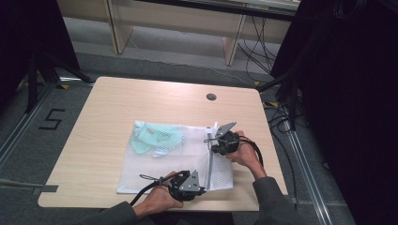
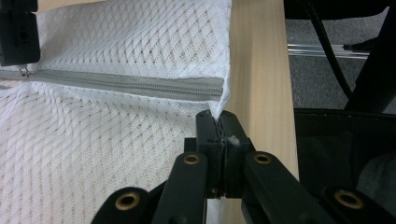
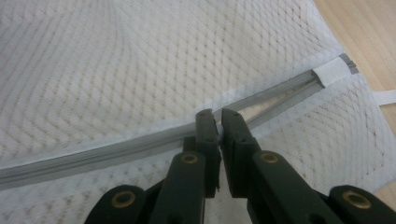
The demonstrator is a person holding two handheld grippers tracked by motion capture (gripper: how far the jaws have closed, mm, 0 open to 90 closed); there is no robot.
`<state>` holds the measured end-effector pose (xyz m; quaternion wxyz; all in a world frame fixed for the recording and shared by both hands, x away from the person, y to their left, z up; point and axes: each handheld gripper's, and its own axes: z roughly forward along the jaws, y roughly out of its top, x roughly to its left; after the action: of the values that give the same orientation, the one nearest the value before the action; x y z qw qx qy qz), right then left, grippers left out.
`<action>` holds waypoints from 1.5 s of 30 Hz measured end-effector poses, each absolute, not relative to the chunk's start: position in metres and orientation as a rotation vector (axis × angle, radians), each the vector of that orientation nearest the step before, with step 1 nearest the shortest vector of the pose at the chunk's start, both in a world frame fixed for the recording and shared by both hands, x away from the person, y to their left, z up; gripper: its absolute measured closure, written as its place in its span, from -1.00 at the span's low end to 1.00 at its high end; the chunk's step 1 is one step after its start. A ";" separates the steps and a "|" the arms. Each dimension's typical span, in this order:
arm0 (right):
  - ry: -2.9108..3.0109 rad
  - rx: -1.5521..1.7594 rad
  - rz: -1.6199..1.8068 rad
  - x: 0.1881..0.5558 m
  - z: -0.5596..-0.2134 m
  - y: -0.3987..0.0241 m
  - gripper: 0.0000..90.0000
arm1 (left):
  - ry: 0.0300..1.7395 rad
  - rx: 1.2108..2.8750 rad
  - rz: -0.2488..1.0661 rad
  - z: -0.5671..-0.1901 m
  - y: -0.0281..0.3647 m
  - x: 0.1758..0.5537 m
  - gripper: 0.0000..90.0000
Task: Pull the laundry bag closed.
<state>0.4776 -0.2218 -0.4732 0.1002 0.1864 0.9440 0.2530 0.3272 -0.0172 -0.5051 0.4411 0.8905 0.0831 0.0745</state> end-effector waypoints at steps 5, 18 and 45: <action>2.780 0.550 0.728 0.487 -0.475 -0.221 0.93 | 0.202 2.212 0.186 -0.505 -0.017 0.327 0.97; 2.761 0.589 0.737 0.504 -0.480 -0.222 0.93 | 0.199 2.211 0.183 -0.505 -0.019 0.324 0.97; 2.703 0.640 0.728 0.525 -0.482 -0.219 0.93 | 0.201 2.211 0.166 -0.506 -0.020 0.322 0.97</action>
<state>0.5249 -0.2193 -0.4817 0.1345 0.2210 0.9328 0.2510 0.3224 -0.0197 -0.5058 0.4419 0.8909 0.0809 0.0670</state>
